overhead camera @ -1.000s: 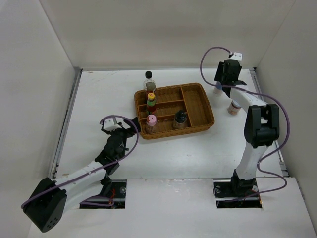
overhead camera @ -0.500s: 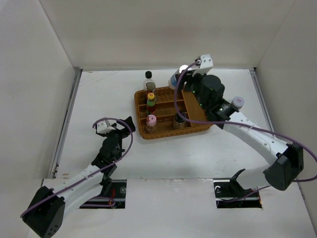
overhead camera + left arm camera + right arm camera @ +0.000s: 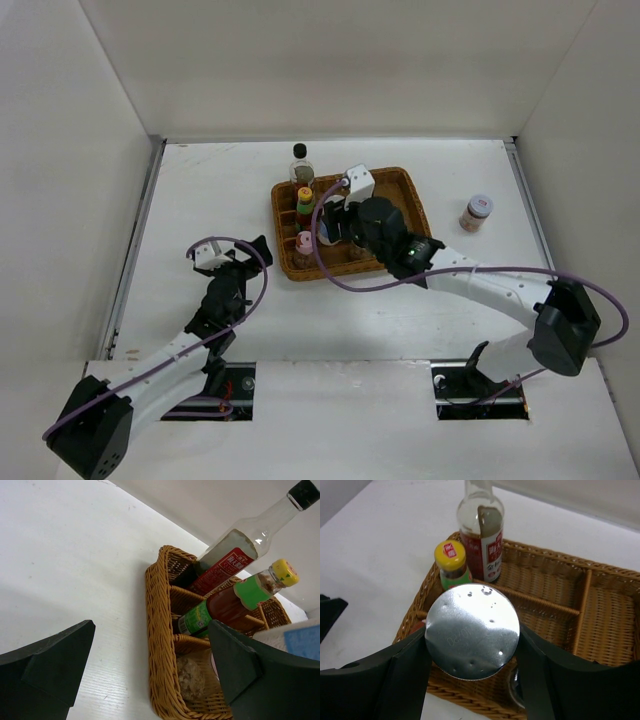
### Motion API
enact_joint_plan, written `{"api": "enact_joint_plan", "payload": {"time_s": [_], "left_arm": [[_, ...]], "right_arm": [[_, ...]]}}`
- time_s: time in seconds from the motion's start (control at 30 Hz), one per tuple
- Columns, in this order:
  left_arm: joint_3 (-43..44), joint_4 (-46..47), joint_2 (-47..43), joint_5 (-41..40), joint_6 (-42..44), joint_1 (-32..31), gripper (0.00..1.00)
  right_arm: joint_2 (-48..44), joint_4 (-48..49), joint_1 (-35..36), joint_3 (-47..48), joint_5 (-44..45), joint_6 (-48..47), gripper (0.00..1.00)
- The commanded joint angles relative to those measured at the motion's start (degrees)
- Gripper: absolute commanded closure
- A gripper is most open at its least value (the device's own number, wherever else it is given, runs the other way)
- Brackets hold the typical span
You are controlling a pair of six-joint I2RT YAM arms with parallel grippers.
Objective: Organize the condiment bottles
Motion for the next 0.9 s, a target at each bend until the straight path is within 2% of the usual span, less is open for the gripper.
{"api": "enact_joint_plan", "payload": {"time_s": [0.0,0.6,0.67,0.77,0.87], "left_arm": [[-0.1,1.6,-0.3,1.1,-0.9,0.7,0.0],[0.1,1.6,1.3,3.1,-2.0,1.9,0.0],[0.1,1.6,1.4,3.6,-2.2,2.0,0.0],[0.1,1.6,0.9,3.8,-2.3,2.0,0.0],[0.0,1.6,1.1,4.0,-2.4,2.6,0.0]], "right_arm": [[0.2,7.8,1.1,-0.6,2.3,1.0,0.51],[7.4,9.1,1.3,-5.2,0.7,6.4,0.46],[8.0,9.0,1.3,-5.0,0.6,6.4,0.41],[7.5,8.7,1.3,-4.9,0.8,6.2,0.26],[4.8,8.5,1.3,-4.3,0.4,5.9,0.17]]}}
